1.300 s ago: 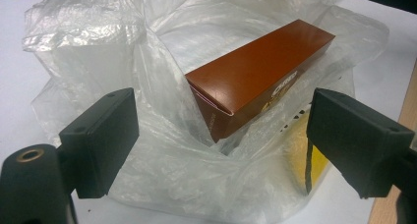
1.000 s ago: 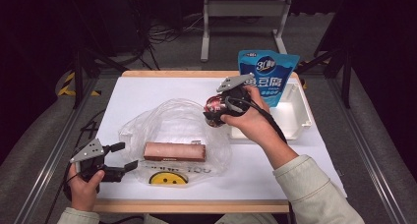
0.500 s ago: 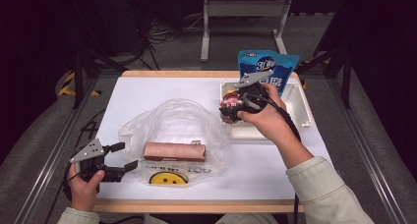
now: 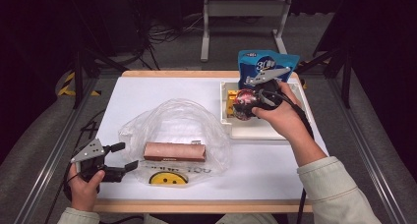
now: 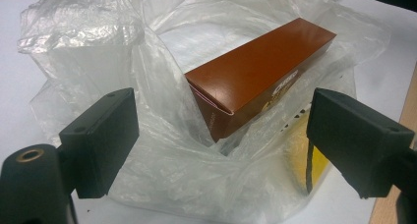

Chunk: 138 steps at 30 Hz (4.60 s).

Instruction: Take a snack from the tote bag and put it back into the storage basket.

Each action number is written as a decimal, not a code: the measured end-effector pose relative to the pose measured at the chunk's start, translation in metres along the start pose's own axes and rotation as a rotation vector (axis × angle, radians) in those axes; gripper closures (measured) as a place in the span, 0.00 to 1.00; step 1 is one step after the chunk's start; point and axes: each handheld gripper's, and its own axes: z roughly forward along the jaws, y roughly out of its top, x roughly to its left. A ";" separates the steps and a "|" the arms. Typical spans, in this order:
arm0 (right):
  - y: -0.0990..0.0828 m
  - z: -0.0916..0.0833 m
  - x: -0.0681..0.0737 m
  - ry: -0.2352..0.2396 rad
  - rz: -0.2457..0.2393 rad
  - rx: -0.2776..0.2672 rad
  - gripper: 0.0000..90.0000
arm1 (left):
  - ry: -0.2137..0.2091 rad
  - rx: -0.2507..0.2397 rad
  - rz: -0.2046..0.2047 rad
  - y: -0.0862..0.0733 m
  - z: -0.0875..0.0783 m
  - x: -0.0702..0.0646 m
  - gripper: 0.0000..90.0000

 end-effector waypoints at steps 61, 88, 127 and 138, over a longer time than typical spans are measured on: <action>-0.075 -0.022 -0.100 -0.169 0.144 0.060 0.29 | -0.001 0.011 -0.004 0.000 0.001 0.000 0.14; -0.105 0.003 -0.117 -0.181 0.154 0.102 0.29 | -0.003 0.010 -0.004 -0.001 0.001 0.000 0.14; -0.126 0.027 -0.127 -0.160 0.198 0.215 0.28 | -0.004 0.013 -0.005 -0.001 0.001 0.000 0.14; -0.127 0.020 -0.126 -0.172 0.218 0.185 0.22 | -0.002 0.018 0.003 -0.001 0.001 0.000 0.14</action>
